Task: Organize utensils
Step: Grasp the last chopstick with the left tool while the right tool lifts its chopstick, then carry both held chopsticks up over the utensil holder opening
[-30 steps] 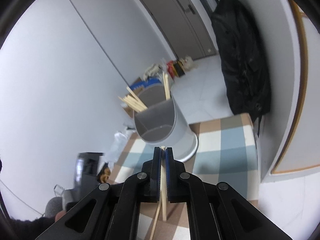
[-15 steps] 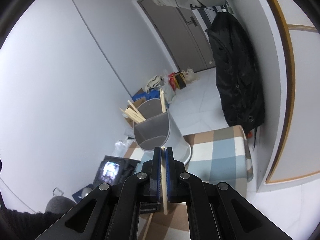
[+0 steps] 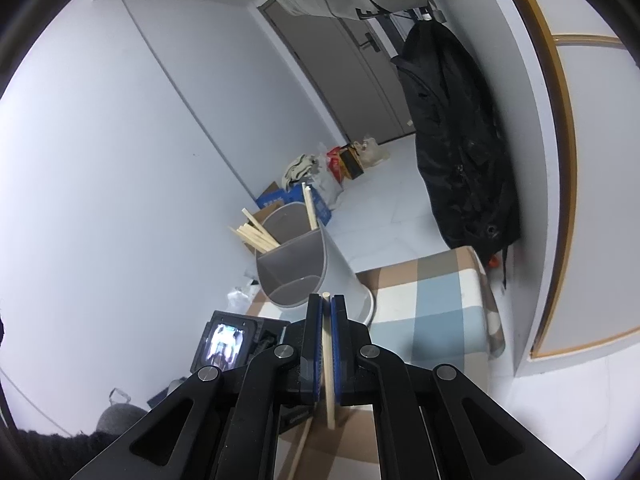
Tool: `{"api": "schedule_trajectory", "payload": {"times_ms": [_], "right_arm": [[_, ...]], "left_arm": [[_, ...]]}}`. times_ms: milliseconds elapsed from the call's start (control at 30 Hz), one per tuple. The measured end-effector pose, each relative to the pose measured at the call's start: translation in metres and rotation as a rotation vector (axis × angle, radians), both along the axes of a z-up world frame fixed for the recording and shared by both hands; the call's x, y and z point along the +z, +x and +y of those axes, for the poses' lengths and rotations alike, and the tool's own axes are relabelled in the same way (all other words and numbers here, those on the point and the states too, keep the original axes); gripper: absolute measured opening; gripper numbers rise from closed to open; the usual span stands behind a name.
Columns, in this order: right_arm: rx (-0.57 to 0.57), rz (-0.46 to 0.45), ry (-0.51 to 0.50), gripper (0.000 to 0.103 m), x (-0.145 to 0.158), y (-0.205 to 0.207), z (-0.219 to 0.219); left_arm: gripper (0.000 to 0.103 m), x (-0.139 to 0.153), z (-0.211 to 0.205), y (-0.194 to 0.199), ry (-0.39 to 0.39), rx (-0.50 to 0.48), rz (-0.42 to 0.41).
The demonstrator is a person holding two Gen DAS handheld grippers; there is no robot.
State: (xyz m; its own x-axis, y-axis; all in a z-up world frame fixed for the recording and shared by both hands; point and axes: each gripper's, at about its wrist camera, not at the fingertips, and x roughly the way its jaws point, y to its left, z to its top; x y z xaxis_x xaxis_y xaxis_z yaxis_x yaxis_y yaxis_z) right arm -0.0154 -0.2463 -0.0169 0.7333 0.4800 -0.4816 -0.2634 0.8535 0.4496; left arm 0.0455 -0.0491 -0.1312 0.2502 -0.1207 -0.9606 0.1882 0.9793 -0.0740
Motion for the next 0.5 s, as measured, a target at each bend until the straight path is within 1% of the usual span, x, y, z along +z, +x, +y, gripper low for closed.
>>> {"api": "schedule_trajectory", "payload": {"times_ms": [167,267,400,500], "right_arm": [[-0.008,0.004,0.001,0.003,-0.001,0.000,-0.002],[-0.011,0.006,0.001,0.003,-0.001,-0.001,-0.001],[-0.013,0.005,-0.009,0.003,-0.001,-0.001,0.000],[-0.015,0.005,-0.018,0.003,-0.002,-0.001,0.001]], "left_arm": [[0.002,0.005,0.001,-0.002,-0.020,0.002,-0.030],[0.002,0.013,0.003,-0.002,-0.031,0.014,-0.063],[0.002,0.025,0.006,-0.008,-0.044,0.024,-0.119],[0.002,0.041,0.014,-0.015,-0.071,0.056,-0.179]]}}
